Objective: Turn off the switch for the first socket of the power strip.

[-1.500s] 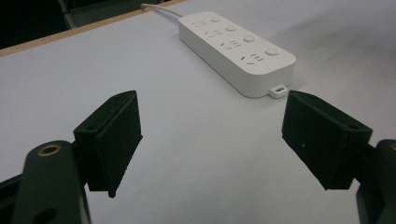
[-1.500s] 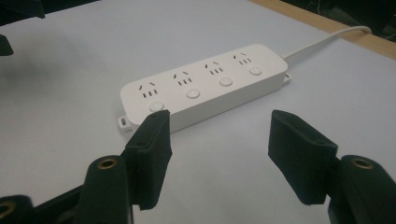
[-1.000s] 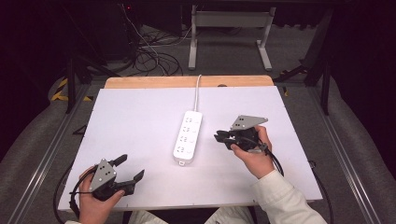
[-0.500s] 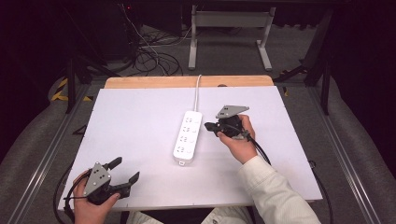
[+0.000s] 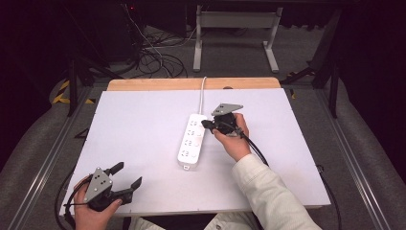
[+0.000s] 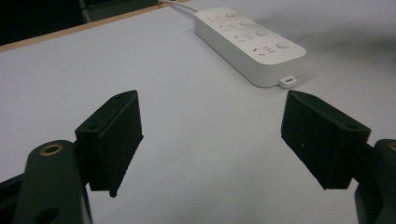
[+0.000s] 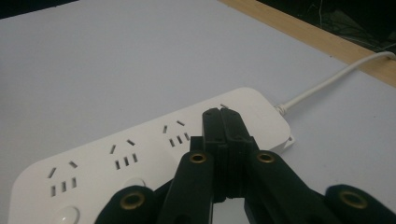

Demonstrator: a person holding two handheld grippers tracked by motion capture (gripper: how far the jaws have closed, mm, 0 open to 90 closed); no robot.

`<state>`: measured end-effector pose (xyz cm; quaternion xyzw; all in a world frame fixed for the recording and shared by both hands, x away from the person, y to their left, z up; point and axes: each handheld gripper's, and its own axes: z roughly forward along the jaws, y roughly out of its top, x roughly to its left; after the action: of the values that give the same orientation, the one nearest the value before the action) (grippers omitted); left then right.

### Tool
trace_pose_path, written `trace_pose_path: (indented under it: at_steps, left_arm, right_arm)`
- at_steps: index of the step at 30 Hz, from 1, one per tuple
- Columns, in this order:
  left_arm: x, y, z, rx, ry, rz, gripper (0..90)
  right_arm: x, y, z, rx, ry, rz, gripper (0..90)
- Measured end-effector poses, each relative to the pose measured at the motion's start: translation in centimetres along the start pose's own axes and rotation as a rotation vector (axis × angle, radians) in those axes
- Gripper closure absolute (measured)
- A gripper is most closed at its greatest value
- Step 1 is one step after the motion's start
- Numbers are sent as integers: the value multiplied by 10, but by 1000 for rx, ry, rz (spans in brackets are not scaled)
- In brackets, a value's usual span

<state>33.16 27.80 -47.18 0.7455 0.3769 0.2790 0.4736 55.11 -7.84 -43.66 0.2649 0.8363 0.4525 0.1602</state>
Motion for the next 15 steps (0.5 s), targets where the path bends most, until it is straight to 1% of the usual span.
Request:
trace_pose_path:
  at_steps: [3,6,11,15]
  left_arm:
    - [0,0,0,1,0,9,208]
    - [0,0,0,-2,-2,2,208]
    - [0,0,0,0,0,7,208]
    - [0,0,0,0,-5,2,208]
  right_arm:
    - [-3,-2,7,2,-6,13,900]
    - [-5,-3,15,5,-11,24,900]
    - [-7,-4,22,-2,-34,23,900]
    - [-9,-5,27,7,-55,21,900]
